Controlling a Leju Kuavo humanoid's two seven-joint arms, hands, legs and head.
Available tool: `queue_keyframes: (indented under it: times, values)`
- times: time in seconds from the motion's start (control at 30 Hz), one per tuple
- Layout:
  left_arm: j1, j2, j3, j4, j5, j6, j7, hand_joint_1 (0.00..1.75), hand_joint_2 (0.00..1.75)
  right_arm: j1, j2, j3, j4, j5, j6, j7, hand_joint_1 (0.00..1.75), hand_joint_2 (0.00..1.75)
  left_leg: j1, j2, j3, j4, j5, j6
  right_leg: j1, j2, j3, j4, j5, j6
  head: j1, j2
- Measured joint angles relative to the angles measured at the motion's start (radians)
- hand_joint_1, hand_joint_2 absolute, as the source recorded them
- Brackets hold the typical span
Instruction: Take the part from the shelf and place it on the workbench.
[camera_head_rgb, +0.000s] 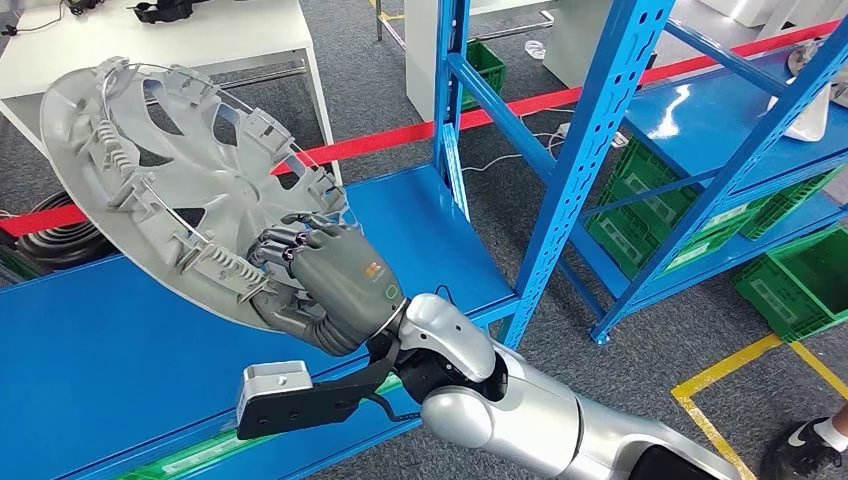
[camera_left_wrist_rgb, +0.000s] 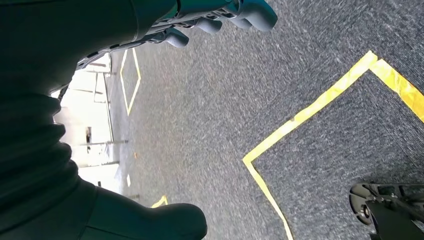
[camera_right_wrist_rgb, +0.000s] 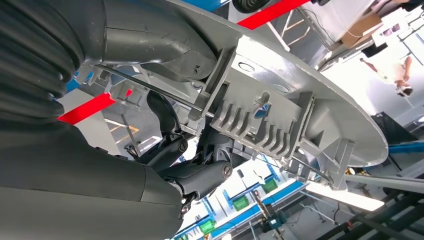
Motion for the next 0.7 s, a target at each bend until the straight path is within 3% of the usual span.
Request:
queue_keyframes:
  times: [0.23, 0.37, 0.43, 0.5, 0.53, 0.57, 0.6, 0.7]
  values:
    - [0.003, 0.000, 0.024, 0.000, 0.010, 0.000, -0.003, 0.00, 1.75, -0.001, 0.000, 0.000, 0.000, -0.013, 0.018, 0.000, 1.75, 1.75, -0.005, 0.000, -0.006, 0.010, -0.005, 0.009, -0.005, 0.000, 0.000, -0.001, 0.001, 0.010, 0.000, 0.000]
    - [0.004, 0.001, 0.031, 0.000, 0.010, 0.000, -0.005, 0.00, 1.75, -0.002, 0.000, -0.001, 0.001, -0.020, 0.028, 0.000, 1.75, 1.75, -0.005, 0.000, -0.007, 0.008, 0.003, 0.025, -0.008, -0.001, 0.000, 0.001, -0.001, 0.024, 0.000, 0.000]
    - [0.004, 0.001, 0.031, 0.000, 0.010, 0.001, -0.006, 0.00, 1.75, -0.004, 0.000, -0.002, 0.001, -0.024, 0.032, 0.001, 1.75, 1.75, -0.002, 0.003, -0.008, -0.001, 0.016, 0.037, -0.006, -0.001, -0.025, 0.063, -0.051, 0.023, 0.003, 0.000]
    - [0.004, 0.001, 0.032, 0.000, 0.010, 0.001, -0.005, 0.00, 1.75, -0.006, 0.000, -0.002, 0.003, -0.027, 0.035, 0.002, 1.75, 1.75, -0.005, 0.006, -0.016, 0.001, 0.020, 0.043, 0.000, -0.001, -0.079, 0.200, -0.131, 0.017, 0.005, 0.000]
    - [0.004, 0.000, 0.032, 0.000, 0.010, 0.000, -0.004, 0.00, 1.75, -0.005, -0.001, -0.002, 0.004, -0.028, 0.037, 0.004, 1.75, 1.75, -0.008, 0.006, -0.022, 0.004, 0.021, 0.044, 0.004, -0.001, -0.102, 0.263, -0.158, 0.014, 0.006, 0.000]
    - [0.004, 0.000, 0.032, 0.000, 0.010, 0.000, -0.002, 0.00, 1.75, -0.005, -0.001, -0.002, 0.006, -0.028, 0.039, 0.005, 1.75, 1.75, -0.010, 0.007, -0.028, 0.009, 0.022, 0.044, 0.007, -0.001, -0.111, 0.297, -0.166, 0.010, 0.006, 0.000]
    - [0.004, 0.000, 0.032, 0.000, 0.010, -0.001, -0.001, 0.00, 1.75, -0.005, -0.001, -0.002, 0.007, -0.029, 0.042, 0.007, 1.75, 1.75, -0.012, 0.006, -0.035, 0.015, 0.023, 0.044, 0.010, -0.001, -0.100, 0.291, -0.157, 0.005, 0.006, 0.000]
    - [0.004, -0.001, 0.032, 0.000, 0.009, -0.003, 0.002, 0.00, 1.75, -0.007, -0.001, -0.002, 0.008, -0.030, 0.049, 0.011, 1.75, 1.75, -0.013, 0.003, -0.053, 0.031, 0.027, 0.036, 0.020, 0.000, 0.015, 0.112, -0.097, -0.016, 0.006, 0.000]
